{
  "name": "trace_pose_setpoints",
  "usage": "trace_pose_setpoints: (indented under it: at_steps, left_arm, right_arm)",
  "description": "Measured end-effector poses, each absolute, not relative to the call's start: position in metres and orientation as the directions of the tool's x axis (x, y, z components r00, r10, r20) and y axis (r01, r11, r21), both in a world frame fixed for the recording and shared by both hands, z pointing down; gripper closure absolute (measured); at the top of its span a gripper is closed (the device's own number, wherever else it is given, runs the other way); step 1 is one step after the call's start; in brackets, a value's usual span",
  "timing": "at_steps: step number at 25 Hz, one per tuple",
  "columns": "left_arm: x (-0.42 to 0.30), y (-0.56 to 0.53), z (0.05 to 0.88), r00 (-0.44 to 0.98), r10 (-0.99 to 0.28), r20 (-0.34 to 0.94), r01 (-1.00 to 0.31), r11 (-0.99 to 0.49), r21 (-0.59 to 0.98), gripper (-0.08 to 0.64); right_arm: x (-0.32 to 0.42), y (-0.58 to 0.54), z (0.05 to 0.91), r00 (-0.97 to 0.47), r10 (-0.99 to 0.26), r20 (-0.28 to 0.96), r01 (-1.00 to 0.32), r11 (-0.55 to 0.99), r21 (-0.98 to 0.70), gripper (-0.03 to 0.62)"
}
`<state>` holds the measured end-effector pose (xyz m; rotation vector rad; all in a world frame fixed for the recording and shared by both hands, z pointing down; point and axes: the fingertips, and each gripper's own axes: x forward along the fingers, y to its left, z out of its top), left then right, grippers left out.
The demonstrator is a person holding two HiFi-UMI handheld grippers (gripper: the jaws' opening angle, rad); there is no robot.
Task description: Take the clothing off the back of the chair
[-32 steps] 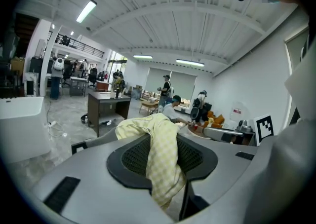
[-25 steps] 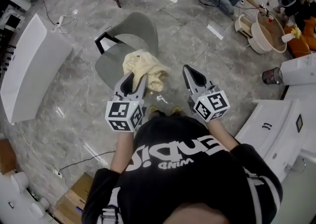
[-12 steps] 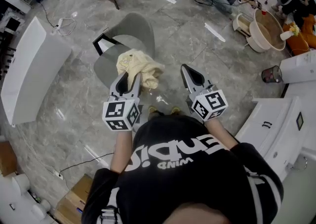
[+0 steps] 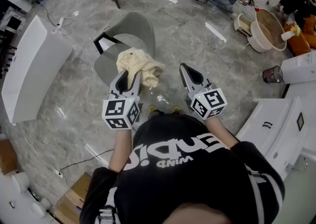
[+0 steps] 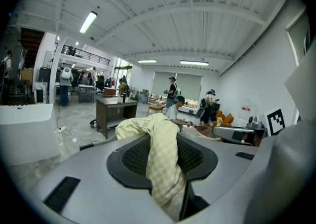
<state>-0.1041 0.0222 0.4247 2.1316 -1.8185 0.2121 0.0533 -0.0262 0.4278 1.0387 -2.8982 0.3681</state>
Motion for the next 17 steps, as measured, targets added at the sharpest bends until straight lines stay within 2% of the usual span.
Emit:
trace_pose_setpoints:
  at_steps: [17]
  left_arm:
    - [-0.1074,0.0205,0.4161,0.164,-0.933,0.319,-0.982,-0.123,0.146,0.41]
  right_arm:
    - [0.0495,-0.0313,0.4257,-0.781,-0.614,0.113,-0.623,0.752,-0.215,0.578]
